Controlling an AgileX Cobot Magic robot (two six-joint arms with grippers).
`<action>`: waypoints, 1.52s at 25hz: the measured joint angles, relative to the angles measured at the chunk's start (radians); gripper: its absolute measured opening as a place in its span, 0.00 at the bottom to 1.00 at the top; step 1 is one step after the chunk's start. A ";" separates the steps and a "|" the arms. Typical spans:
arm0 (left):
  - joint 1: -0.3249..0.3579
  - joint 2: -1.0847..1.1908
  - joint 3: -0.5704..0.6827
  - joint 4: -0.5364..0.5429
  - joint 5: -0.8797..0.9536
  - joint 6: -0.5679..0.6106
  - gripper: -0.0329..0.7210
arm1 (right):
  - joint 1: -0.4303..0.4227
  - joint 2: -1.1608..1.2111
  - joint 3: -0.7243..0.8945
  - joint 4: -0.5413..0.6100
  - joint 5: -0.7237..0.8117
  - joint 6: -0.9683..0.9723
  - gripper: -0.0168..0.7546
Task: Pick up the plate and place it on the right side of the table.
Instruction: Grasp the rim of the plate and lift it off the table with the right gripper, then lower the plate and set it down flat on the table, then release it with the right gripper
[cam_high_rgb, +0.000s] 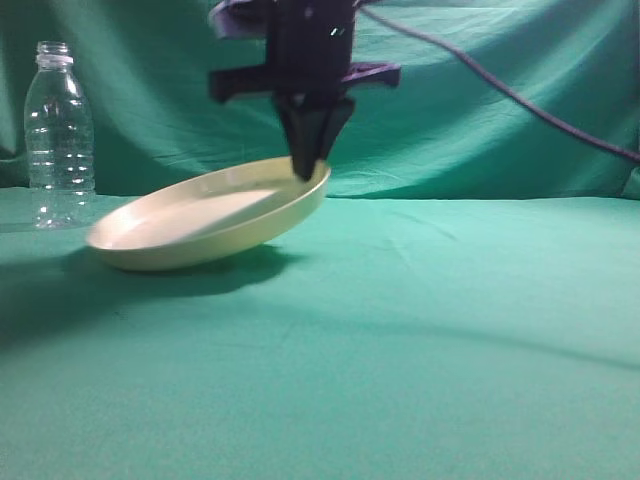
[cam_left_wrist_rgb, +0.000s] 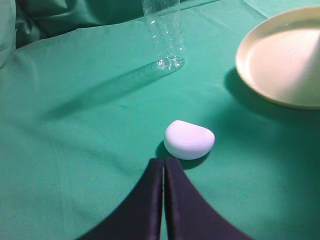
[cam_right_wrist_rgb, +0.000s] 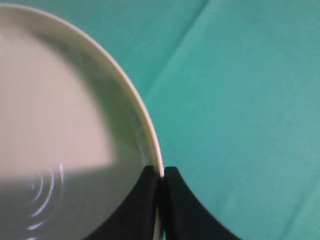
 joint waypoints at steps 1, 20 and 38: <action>0.000 0.000 0.000 0.000 0.000 0.000 0.04 | -0.005 -0.019 0.000 -0.007 0.027 0.000 0.02; 0.000 0.000 0.000 0.000 0.000 0.000 0.04 | -0.541 -0.452 0.694 -0.043 -0.114 -0.003 0.02; 0.000 0.000 0.000 0.000 0.000 0.000 0.04 | -0.575 -0.503 0.739 0.084 -0.100 -0.002 0.65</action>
